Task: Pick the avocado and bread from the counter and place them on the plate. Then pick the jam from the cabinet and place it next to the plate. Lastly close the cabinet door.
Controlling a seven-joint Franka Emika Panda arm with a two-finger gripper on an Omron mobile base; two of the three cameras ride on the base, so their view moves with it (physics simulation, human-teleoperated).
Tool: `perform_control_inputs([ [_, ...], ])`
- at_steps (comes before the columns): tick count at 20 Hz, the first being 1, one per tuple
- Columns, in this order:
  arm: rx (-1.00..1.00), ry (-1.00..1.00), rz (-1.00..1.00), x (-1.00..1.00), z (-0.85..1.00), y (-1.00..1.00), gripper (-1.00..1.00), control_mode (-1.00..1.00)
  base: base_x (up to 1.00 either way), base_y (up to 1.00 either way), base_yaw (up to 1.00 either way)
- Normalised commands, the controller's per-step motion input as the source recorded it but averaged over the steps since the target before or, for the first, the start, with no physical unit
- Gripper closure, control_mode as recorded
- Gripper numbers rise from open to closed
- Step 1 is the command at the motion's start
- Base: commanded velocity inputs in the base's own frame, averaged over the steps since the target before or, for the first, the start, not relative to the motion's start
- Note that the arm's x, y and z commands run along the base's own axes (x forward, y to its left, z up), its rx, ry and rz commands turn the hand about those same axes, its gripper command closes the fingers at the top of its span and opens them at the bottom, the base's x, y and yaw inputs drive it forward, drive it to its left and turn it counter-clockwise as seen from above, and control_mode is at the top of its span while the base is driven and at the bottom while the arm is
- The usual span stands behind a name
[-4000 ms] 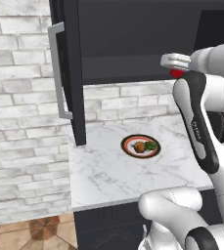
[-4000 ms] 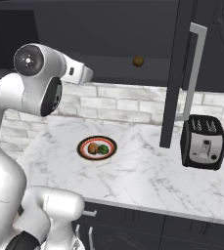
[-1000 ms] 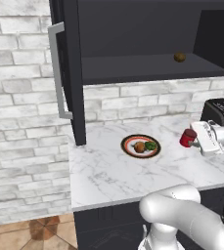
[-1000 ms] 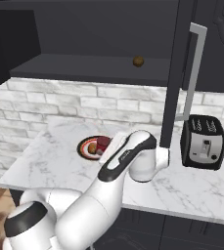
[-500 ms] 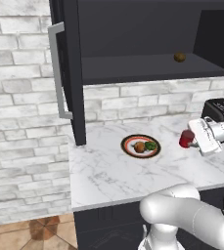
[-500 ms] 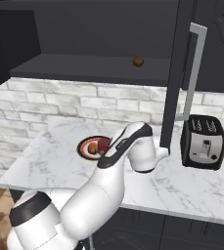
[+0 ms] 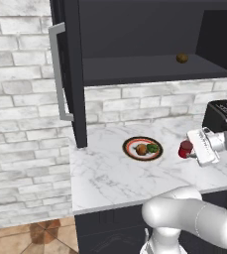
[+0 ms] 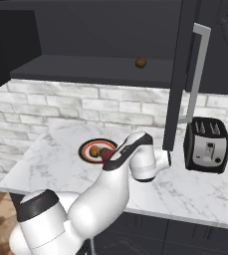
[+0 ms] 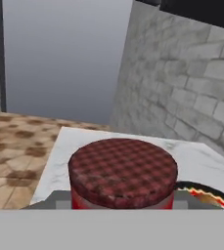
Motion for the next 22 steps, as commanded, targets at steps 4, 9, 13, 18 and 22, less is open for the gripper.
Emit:
perform_control_inputs([
  [4,0.02,-0.02,0.0,0.16,-0.5,-0.24,1.0,-1.0,0.0,0.0,0.0],
  [9,0.0,-0.02,-0.03,0.21,-0.34,-0.2,1.0,-1.0,0.0,0.0,0.0],
  [13,0.0,0.0,-0.08,0.23,-0.11,-0.08,1.0,-1.0,0.0,0.0,0.0],
  [18,0.0,0.0,-0.09,0.3,-0.06,-0.01,1.0,-1.0,0.0,0.0,0.0],
  [22,0.0,0.0,-0.08,0.33,-0.24,0.0,1.0,-1.0,0.0,0.0,0.0],
])
